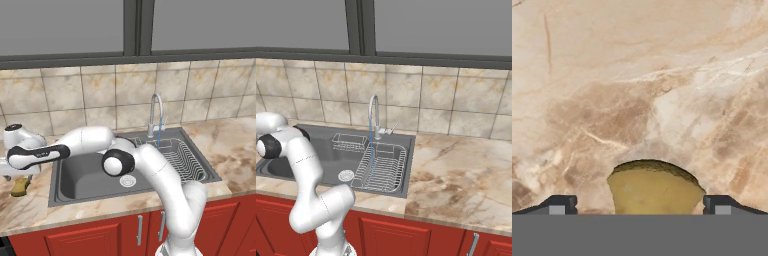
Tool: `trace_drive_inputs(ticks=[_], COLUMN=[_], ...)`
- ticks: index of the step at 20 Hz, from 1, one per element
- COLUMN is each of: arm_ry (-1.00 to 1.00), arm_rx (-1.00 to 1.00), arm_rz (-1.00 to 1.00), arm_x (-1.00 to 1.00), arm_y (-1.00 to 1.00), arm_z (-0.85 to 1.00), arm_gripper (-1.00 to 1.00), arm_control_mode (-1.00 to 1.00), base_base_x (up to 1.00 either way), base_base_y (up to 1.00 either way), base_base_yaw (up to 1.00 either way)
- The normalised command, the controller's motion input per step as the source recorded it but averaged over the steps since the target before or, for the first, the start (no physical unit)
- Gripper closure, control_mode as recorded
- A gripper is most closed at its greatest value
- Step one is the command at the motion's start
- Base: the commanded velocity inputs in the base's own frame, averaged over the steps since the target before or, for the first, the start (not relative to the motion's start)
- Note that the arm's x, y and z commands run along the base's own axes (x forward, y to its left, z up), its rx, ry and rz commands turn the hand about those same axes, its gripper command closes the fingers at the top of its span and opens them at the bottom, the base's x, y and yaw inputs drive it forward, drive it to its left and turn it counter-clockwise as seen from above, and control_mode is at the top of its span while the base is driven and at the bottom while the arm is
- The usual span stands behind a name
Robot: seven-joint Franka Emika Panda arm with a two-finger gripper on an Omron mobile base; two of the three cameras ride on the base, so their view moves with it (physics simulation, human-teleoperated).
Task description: Soak the sponge with water for a few seconds and then drop it inside the sink.
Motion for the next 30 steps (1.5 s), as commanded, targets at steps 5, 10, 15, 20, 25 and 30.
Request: trace_drive_inputs(ticks=[5,10,15,20,25,30], arm_ry=[0.0,0.0,0.0,0.0,0.0,0.0], arm_rx=[0.0,0.0,0.0,-0.04,0.0,0.0], arm_rz=[0.0,0.0,0.0,0.0,0.0,0.0], arm_x=[-0.07,-0.25,-0.13,0.0,0.0,0.05], arm_y=[0.0,0.0,0.0,0.0,0.0,0.0], arm_z=[-0.01,0.0,-0.08,-0.13,0.0,-0.07], arm_gripper=[-1.0,-1.0,-1.0,-1.0,-1.0,-1.0], arm_control_mode=[-1.0,-1.0,-1.0,-1.0,-1.0,-1.0], base_base_x=[0.0,0.0,0.0,0.0,0.0,0.0], base_base_y=[0.0,0.0,0.0,0.0,0.0,0.0], base_base_yaw=[0.0,0.0,0.0,0.0,0.0,0.0])
